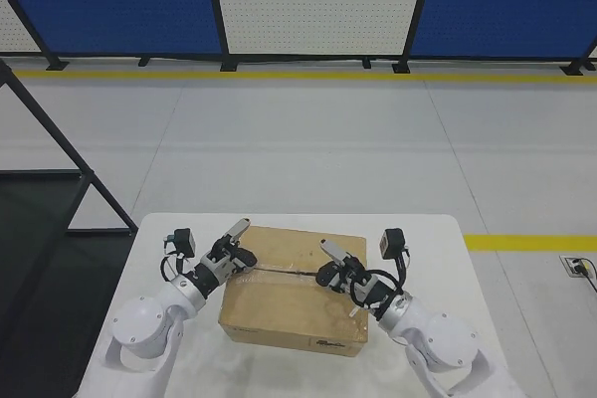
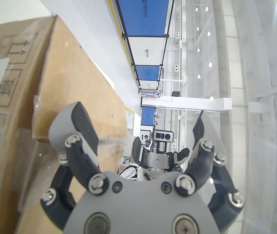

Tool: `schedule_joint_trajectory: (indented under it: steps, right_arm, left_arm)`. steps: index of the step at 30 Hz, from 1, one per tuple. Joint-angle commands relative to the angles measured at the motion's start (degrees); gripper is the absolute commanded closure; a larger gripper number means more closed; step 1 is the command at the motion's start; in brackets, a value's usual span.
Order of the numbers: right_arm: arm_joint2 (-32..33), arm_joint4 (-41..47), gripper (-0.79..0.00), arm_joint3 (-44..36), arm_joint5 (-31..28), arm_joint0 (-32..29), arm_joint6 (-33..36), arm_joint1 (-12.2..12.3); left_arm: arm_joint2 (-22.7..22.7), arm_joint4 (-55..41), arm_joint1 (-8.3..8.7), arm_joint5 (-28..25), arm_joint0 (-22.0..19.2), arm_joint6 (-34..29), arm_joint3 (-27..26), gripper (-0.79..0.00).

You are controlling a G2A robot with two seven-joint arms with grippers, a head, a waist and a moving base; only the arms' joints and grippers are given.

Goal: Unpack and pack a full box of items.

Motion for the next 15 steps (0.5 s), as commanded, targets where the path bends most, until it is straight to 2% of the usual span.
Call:
schedule_joint_trajectory:
  steps: [1,15]
  right_arm:
    - [-0.81,0.04,-0.785,0.79,0.46,0.84,-0.13,-0.29]
    - [-6.32,-0.7,-0.785,6.27,2.64,6.41,-1.56,-2.62]
  left_arm:
    - [0.2,0.05,0.02,0.13,-0.36,0.09,0.56,-0.785]
    - [0.7,-0.12,0.31,0.56,-0.92,-0.09,2.4,-0.785]
